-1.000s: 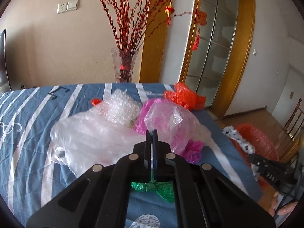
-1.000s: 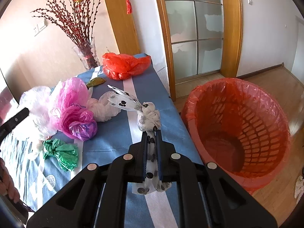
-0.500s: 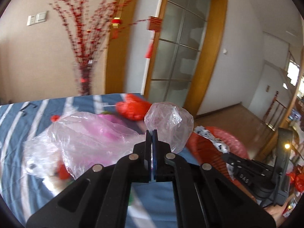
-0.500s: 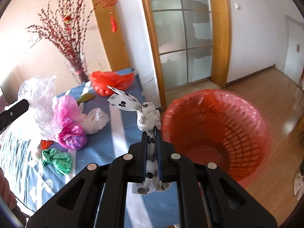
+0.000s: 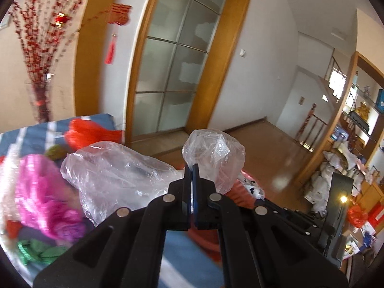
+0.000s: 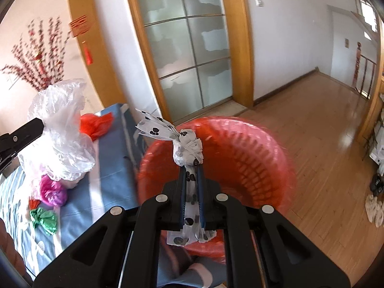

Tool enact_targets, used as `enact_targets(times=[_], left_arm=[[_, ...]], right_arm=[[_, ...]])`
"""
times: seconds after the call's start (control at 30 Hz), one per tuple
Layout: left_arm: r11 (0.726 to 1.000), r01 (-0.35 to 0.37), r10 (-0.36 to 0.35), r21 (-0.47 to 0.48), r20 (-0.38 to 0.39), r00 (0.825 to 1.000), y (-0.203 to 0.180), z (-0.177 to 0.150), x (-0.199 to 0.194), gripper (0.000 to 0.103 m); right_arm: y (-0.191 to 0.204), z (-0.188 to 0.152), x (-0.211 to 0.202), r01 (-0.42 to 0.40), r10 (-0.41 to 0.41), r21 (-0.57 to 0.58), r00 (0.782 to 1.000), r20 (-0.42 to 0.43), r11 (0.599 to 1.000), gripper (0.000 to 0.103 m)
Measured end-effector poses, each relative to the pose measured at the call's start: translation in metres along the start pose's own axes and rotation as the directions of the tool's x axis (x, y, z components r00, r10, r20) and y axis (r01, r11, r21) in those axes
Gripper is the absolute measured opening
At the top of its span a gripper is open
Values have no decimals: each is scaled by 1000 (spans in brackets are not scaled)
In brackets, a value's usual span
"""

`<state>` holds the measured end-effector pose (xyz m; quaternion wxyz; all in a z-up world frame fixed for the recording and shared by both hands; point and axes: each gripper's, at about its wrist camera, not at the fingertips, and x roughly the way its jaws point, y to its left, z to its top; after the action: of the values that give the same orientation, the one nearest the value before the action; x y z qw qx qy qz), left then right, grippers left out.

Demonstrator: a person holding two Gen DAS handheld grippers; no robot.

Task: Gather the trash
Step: 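Grasp the clear plastic bag with the left tool while the right tool carries the ribbon toward the basket, then open both tools over the red basket, dropping the ribbon and clear bag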

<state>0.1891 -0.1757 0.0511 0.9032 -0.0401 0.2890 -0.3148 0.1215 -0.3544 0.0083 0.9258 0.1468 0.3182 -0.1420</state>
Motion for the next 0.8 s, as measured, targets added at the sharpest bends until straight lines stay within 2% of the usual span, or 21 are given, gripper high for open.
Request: enact_targets(times=[0.33, 0.57, 0.7, 0.77, 0.8], left_arm=[[996, 89, -88, 11, -70, 994, -35, -4, 59, 3], [992, 123, -122, 1, -113, 986, -45, -8, 91, 3], [994, 108, -109, -15, -143, 984, -42, -12, 108, 5], [995, 99, -102, -26, -159, 982, -37, -15, 113, 12], [996, 89, -93, -31, -165, 982, -35, -16, 115, 14]], right_arm=[[-32, 4, 11, 46, -46, 59, 999, -5, 997, 10], [-47, 6, 21, 43, -41, 103, 999, -19, 994, 10], [-54, 8, 28, 41, -38, 118, 999, -31, 992, 19], [-56, 6, 29, 42, -38, 121, 999, -36, 992, 27], [-57, 5, 29, 45, -40, 121, 998, -40, 992, 28]])
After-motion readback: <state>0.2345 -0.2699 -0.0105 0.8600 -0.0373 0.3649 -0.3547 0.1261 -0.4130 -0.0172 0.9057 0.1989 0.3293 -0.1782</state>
